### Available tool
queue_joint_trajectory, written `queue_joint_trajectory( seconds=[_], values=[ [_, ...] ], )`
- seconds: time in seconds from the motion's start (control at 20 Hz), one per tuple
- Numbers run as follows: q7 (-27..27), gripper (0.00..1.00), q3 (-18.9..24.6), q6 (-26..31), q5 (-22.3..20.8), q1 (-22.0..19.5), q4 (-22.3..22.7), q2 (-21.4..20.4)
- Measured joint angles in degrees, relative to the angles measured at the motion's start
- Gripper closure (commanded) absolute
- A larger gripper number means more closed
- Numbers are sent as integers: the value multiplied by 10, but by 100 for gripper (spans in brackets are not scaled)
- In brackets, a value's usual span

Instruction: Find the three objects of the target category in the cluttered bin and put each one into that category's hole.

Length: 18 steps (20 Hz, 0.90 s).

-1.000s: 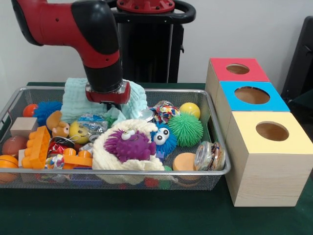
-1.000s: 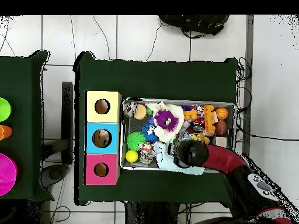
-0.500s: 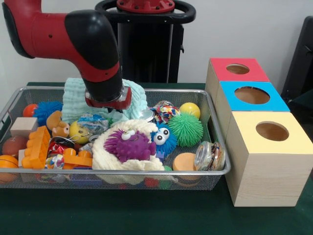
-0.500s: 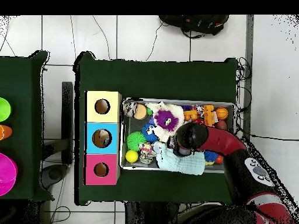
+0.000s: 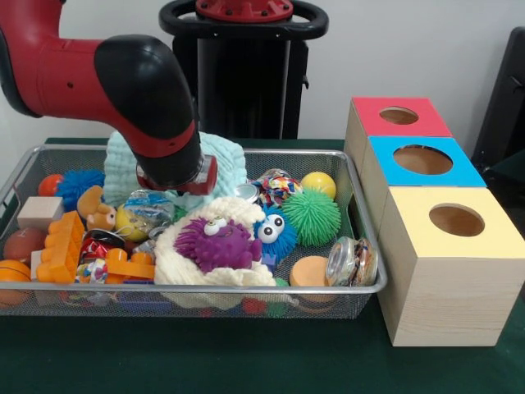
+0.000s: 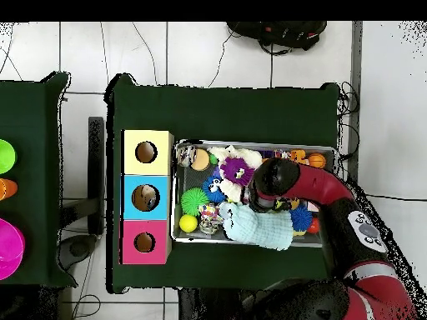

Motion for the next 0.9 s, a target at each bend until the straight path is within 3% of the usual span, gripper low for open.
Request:
queue_joint_trajectory(
  seconds=[0.45, 0.9],
  values=[
    [0, 100, -1, 5, 5, 0, -12, 7],
    [0, 100, -26, 21, 4, 35, -18, -15]
  ],
)
